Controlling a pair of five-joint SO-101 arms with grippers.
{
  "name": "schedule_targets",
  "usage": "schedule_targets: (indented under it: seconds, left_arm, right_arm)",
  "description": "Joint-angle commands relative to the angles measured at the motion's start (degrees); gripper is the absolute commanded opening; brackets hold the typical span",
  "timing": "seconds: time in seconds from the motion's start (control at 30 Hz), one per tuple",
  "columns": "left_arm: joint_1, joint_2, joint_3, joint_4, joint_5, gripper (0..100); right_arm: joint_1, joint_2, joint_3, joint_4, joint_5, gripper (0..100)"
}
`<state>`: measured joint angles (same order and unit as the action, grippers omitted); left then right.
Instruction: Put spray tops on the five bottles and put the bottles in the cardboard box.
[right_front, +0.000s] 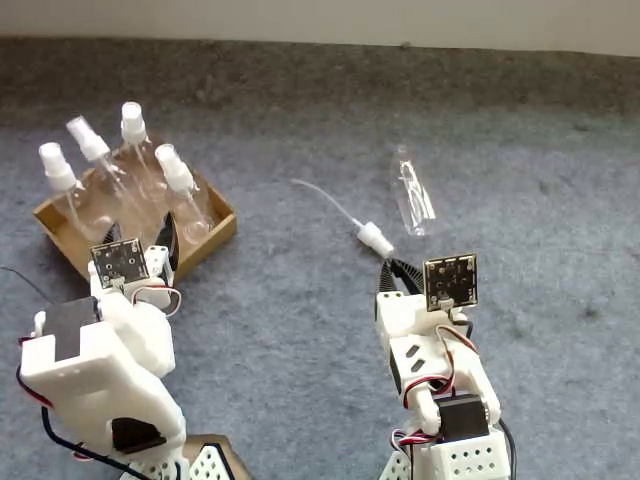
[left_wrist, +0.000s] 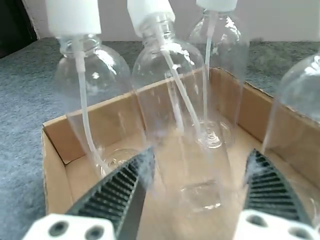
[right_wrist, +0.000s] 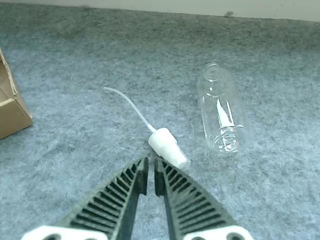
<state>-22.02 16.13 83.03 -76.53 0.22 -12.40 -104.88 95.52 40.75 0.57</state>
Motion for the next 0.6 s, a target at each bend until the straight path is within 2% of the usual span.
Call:
schedule_targets:
  seconds: [0.0,0.57]
  left_arm:
    - [1.01,-0.04,1.10,-0.18,-1.32,27]
    - [1.10,-0.04,1.27,-0.18,-2.99,29]
  right_arm:
    - [0.31,-0.57,5.93,-1.36,0.62,1.9]
    - [0.31,-0.57,5.93,-1.36,0.62,1.9]
